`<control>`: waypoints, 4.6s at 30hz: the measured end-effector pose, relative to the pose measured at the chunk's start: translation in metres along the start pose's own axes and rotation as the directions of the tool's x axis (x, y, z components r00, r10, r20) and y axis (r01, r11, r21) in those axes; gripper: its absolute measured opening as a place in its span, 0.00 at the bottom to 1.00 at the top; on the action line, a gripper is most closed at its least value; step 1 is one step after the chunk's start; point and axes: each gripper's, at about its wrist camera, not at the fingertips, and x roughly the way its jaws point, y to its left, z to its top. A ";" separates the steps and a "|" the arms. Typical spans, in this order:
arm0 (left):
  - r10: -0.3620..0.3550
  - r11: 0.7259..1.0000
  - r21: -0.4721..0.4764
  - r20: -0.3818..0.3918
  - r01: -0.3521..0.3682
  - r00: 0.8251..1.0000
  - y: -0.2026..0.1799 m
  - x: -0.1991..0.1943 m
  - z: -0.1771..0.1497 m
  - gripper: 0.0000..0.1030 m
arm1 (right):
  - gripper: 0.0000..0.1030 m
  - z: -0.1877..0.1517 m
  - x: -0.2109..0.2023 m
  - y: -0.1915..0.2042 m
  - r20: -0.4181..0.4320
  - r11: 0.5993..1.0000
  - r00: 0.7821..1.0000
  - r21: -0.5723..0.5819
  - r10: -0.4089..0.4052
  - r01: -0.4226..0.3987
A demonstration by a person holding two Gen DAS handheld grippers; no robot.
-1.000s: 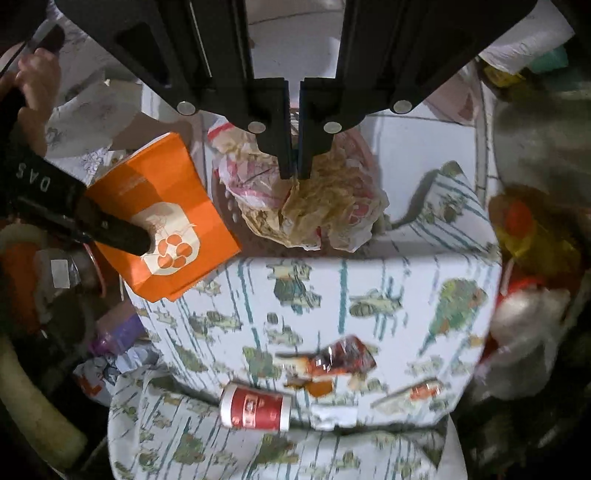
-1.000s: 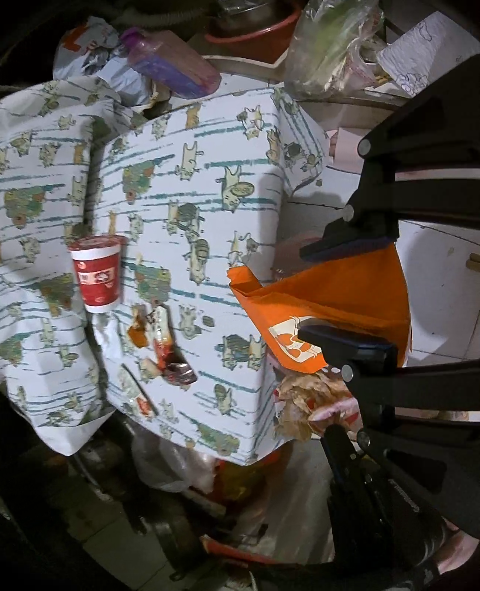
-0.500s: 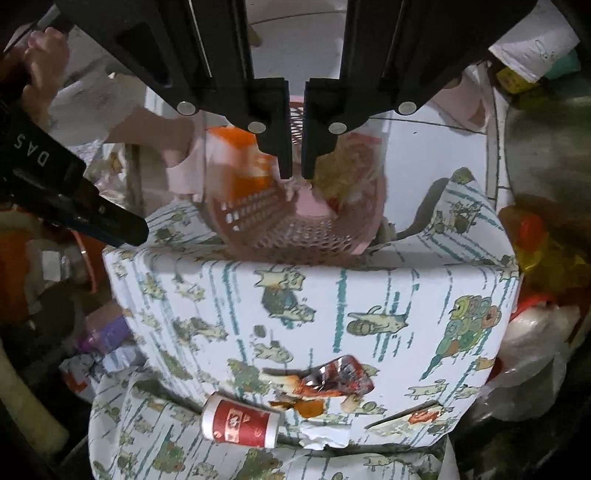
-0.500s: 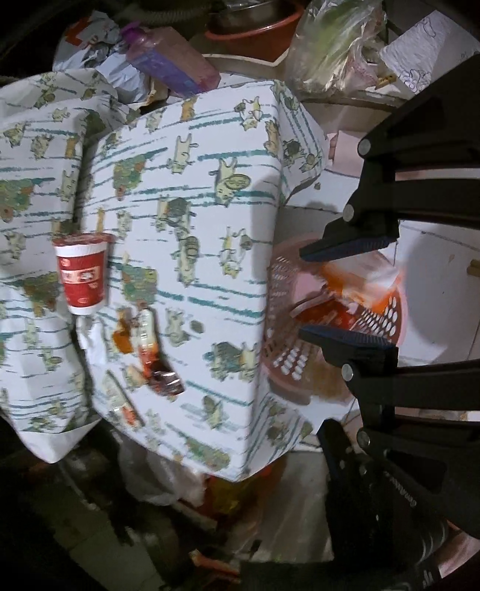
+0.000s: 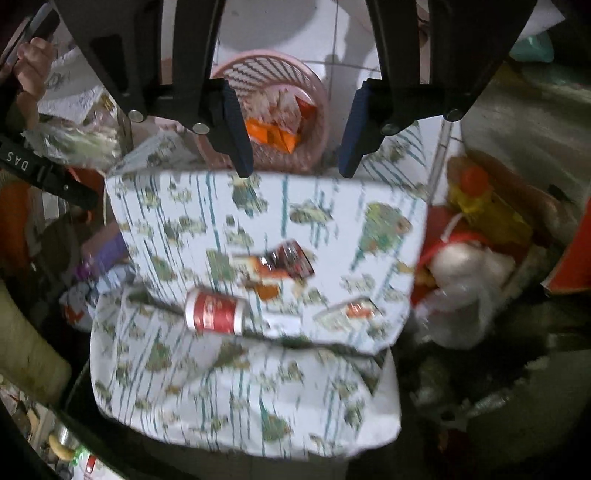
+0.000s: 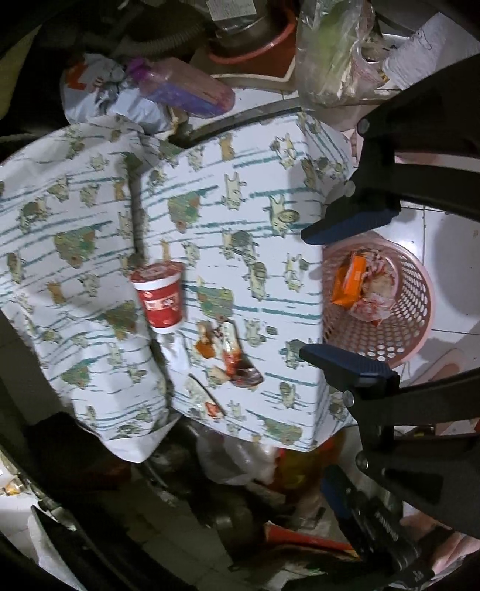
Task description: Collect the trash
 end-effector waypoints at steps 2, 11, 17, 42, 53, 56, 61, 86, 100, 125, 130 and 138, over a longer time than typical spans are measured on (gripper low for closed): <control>0.005 1.000 -0.015 0.030 -0.004 1.000 0.004 -0.009 0.003 0.49 | 0.56 0.001 -0.003 0.001 0.015 1.000 1.000 -0.003 0.001 -0.001; 0.150 0.989 -0.019 0.208 -0.149 0.966 0.012 -0.050 0.012 0.62 | 0.59 0.004 -0.018 0.013 0.051 0.998 0.999 -0.058 0.018 -0.015; 0.161 0.981 0.058 0.304 -0.186 0.939 -0.003 -0.098 0.018 0.78 | 0.63 0.010 -0.054 0.023 0.107 0.989 0.994 -0.146 -0.021 0.036; 0.248 0.941 0.006 0.670 -0.339 0.700 -0.055 -0.308 0.163 0.83 | 0.93 0.166 -0.117 0.031 0.398 0.989 0.914 -0.084 -0.077 0.120; 0.141 0.981 0.039 0.545 -0.192 0.826 -0.037 -0.173 0.184 0.85 | 0.93 0.199 -0.032 0.031 0.272 0.989 0.962 -0.135 -0.025 0.064; 0.140 0.985 0.017 0.516 -0.173 0.845 -0.019 -0.134 0.184 0.85 | 0.93 0.205 0.011 0.024 0.195 0.993 0.981 -0.112 -0.015 0.037; 0.197 0.975 0.008 0.447 -0.224 0.873 0.011 -0.062 0.195 0.85 | 0.92 0.210 0.074 0.003 0.096 0.999 0.995 -0.033 -0.031 0.035; 0.221 0.971 0.022 0.284 -0.237 0.933 0.051 0.021 0.208 0.85 | 0.04 0.194 0.180 -0.019 -0.150 0.998 0.989 0.060 0.006 0.003; 0.163 0.981 0.046 0.311 -0.186 0.936 0.037 0.005 0.197 0.85 | 0.04 0.159 0.131 -0.030 -0.352 0.970 0.936 -0.233 -0.017 -0.070; 0.146 0.987 0.024 0.285 -0.159 0.947 0.034 0.018 0.195 0.85 | 0.91 0.129 0.189 -0.022 -0.294 0.921 0.956 0.366 -0.023 0.135; 0.152 0.985 0.034 0.278 -0.168 0.948 0.032 0.023 0.195 0.85 | 0.91 0.131 0.203 -0.027 -0.259 0.892 0.966 0.438 0.002 0.115; 0.150 0.985 0.046 0.219 -0.164 0.964 0.039 0.040 0.196 0.84 | 0.77 0.150 0.214 0.002 -0.240 0.989 0.970 0.137 -0.020 0.055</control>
